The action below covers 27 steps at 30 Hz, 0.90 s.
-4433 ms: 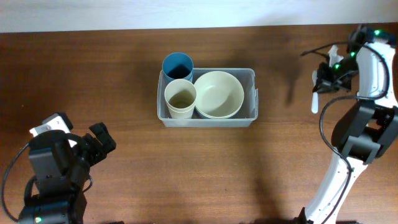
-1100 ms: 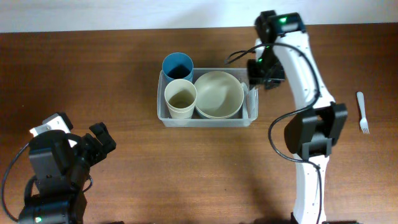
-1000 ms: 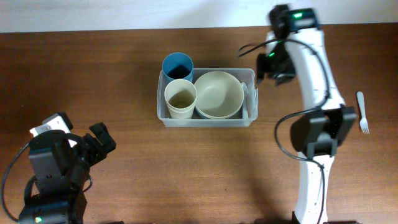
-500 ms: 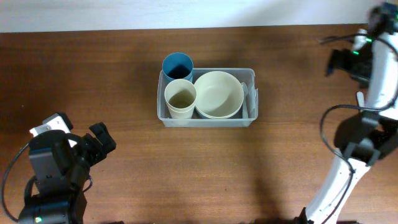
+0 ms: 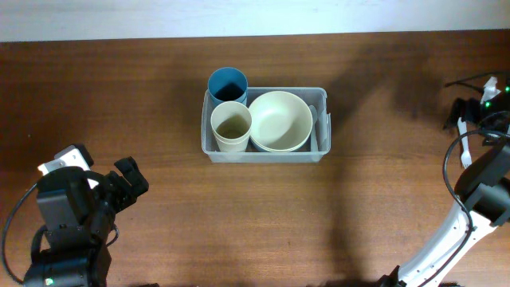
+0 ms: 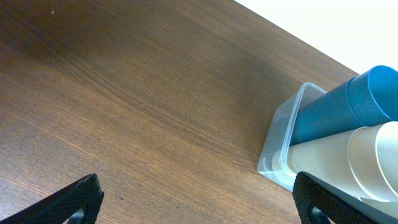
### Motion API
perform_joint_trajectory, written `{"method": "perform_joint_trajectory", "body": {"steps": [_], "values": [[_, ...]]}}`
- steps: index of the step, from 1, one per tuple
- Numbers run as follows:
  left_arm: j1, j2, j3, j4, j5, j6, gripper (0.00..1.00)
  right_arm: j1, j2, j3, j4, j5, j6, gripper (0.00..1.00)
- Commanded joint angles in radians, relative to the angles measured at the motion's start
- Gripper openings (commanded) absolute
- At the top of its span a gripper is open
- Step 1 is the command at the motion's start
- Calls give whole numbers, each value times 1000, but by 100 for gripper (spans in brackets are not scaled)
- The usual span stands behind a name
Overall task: Pack container
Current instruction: 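Move the right gripper to the white fork and grasp its handle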
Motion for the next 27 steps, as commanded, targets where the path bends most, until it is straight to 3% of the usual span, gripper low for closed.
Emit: {"method": "perform_joint_trajectory", "body": {"steps": [1, 9, 27], "values": [[3, -3, -7, 2, 4, -10, 100, 3, -31, -22, 43, 73, -95, 98], [3, -3, -7, 2, 4, -10, 100, 3, -5, -22, 92, 89, -209, 100], [3, -3, -7, 2, 4, -10, 99, 2, 108, -23, 140, 77, -275, 100]]}}
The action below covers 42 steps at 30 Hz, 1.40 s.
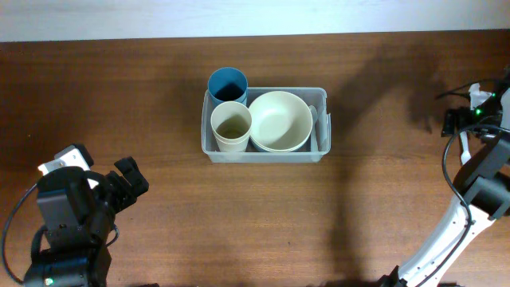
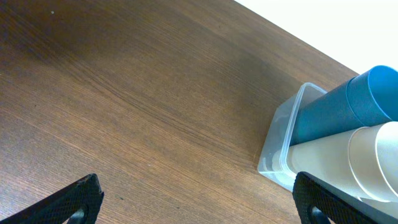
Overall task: Pack container
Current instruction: 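Move the right gripper to the white fork and grasp its handle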
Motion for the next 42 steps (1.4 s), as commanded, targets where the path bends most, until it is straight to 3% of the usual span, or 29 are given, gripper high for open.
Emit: {"method": "perform_joint_trajectory", "body": {"steps": [1, 29, 36, 42], "values": [[3, -3, -6, 2, 4, -10, 99, 0, 18, -4, 5, 5, -32, 100], [3, -3, -6, 2, 4, -10, 100, -41, 72, -5, 3, -63, -76, 99], [3, -3, -6, 2, 4, -10, 99, -41, 74, -7, 2, -63, -77, 89], [3, -3, -6, 2, 4, -10, 100, -40, 74, -17, 3, -21, -76, 90]]}}
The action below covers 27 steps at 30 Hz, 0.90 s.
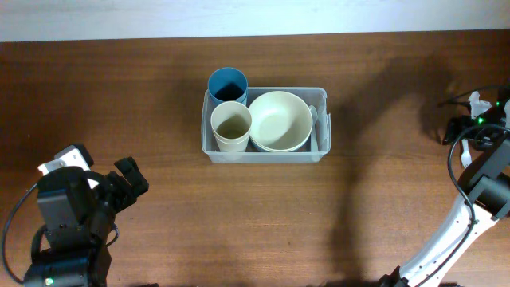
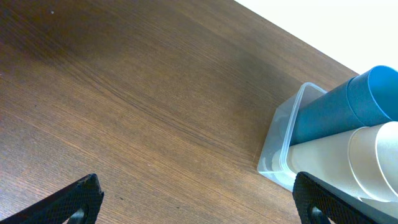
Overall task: Pack container
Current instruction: 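Move the right gripper to the white fork and grasp its handle, then lift the fork and carry it left to the container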
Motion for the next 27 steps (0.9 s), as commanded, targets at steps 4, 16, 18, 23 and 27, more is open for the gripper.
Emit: {"method": "perform_joint_trajectory", "body": {"steps": [4, 16, 18, 23, 27], "values": [[3, -3, -6, 2, 4, -10, 100, 6, 22, -25, 3, 32, -3, 88], [3, -3, -6, 2, 4, -10, 100, 31, 24, -26, 7, 73, -4, 86], [3, -3, -6, 2, 4, -10, 100, 38, 26, -26, 7, 73, -4, 82], [3, -3, -6, 2, 4, -10, 99, 43, 31, -26, 6, 72, 8, 66], [3, -3, -6, 2, 4, -10, 99, 43, 31, -26, 8, 72, 15, 54]]}}
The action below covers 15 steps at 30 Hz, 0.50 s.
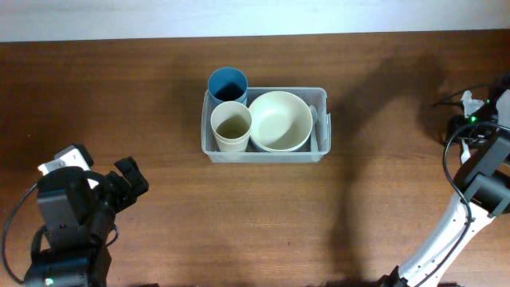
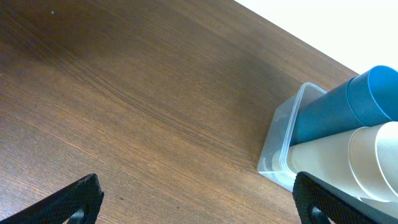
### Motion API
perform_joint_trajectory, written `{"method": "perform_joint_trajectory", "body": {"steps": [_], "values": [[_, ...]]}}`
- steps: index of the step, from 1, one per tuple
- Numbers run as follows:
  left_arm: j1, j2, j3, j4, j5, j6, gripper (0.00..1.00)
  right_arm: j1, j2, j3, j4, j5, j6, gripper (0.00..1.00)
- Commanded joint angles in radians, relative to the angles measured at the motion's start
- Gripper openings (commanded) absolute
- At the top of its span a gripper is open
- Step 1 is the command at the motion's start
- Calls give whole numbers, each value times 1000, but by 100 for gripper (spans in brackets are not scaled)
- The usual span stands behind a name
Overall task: Pack container
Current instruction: 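Lift the fork and carry it left to the container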
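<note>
A clear plastic container (image 1: 263, 156) stands at the middle back of the table. Inside it are a cream bowl (image 1: 280, 120), a cream cup (image 1: 231, 127), a blue cup (image 1: 227, 84) at its back left corner and a thin white utensil (image 1: 316, 121) along the right wall. My left gripper (image 1: 130, 180) is open near the front left, far from the container, with nothing between its fingers (image 2: 81, 198). In the left wrist view the container (image 2: 273, 160), blue cup (image 2: 339, 109) and cream cup (image 2: 348, 155) lie to the right. My right gripper (image 1: 472, 118) is at the far right edge; its jaws are unclear.
The brown wooden table (image 1: 159, 96) has a pale wall strip along its back edge. The right arm's white link (image 1: 446, 231) and cables rise along the right side. The left arm's black body (image 1: 68, 215) fills the front left corner.
The right arm's end has shifted slightly to the left at the table's right edge. The left arm and the container's contents are unchanged.
At every moment the container held both cups, the bowl and the utensil, and my left gripper stayed open at the front left. The right arm's end only made small shifts near the right edge and is still there now.
</note>
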Motion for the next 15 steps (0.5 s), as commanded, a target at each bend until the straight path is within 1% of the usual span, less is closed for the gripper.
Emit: {"method": "perform_joint_trajectory", "body": {"steps": [1, 3, 6, 9, 11, 13, 15], "values": [[3, -3, -7, 2, 4, -10, 100, 5, 31, -13, 3, 16, 10, 48], [3, -3, -7, 2, 4, -10, 100, 5, 31, -13, 4, 23, 11, 34], [3, -3, -7, 2, 4, -10, 99, 5, 31, -13, 6, 27, 19, 26], [3, -3, -7, 2, 4, -10, 100, 5, 31, -13, 11, 28, 37, 14], [3, -3, -7, 2, 4, -10, 100, 5, 31, -13, 11, 29, 37, 8], [3, -3, -7, 2, 4, -10, 100, 5, 31, -12, 11, 29, 40, 4], [3, -3, -7, 2, 4, -10, 99, 5, 31, -10, 10, 27, 48, 4]]}}
